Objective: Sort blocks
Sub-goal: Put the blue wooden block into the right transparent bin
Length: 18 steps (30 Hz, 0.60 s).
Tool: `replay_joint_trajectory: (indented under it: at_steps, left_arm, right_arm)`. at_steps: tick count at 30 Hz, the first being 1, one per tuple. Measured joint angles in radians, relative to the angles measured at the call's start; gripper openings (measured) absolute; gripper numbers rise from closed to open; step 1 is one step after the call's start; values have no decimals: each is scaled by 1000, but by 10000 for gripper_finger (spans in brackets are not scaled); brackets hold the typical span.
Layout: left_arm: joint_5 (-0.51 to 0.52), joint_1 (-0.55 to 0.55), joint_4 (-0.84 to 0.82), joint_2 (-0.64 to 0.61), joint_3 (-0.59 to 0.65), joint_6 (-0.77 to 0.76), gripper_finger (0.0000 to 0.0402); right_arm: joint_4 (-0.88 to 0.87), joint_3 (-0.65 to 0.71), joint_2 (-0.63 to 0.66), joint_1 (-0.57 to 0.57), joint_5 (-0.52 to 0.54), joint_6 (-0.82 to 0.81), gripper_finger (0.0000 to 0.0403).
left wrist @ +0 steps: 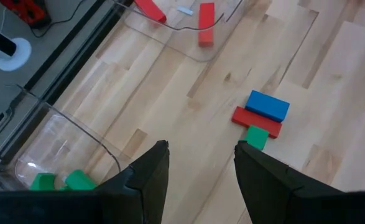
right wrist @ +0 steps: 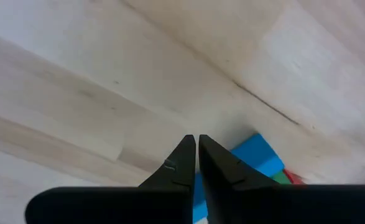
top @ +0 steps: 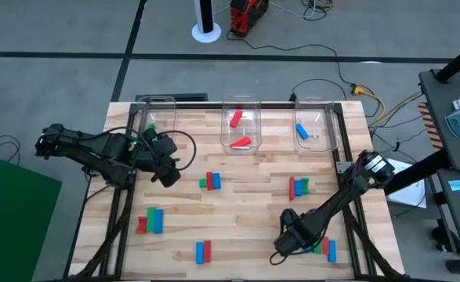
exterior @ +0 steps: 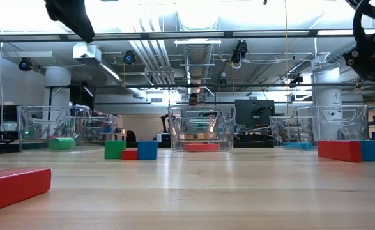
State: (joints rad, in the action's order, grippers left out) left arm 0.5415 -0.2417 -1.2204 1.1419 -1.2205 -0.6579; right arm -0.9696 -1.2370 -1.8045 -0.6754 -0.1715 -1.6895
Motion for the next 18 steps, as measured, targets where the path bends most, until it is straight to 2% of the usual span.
replay_joint_trajectory:
  at_steps: [4, 10, 18]
  left_arm:
    - [0, 0, 0, 0, 0, 0, 160]
    - [0, 0, 0, 0, 0, 0, 160]
    - [0, 0, -3, 0, 0, 5, 160]
  right_arm:
    - [-47, -32, 12, 0, 0, -13, 12]
    - [-224, -102, 25, -1, -10, -46, 12]
    - [-227, -103, 26, -25, -78, -25, 12]
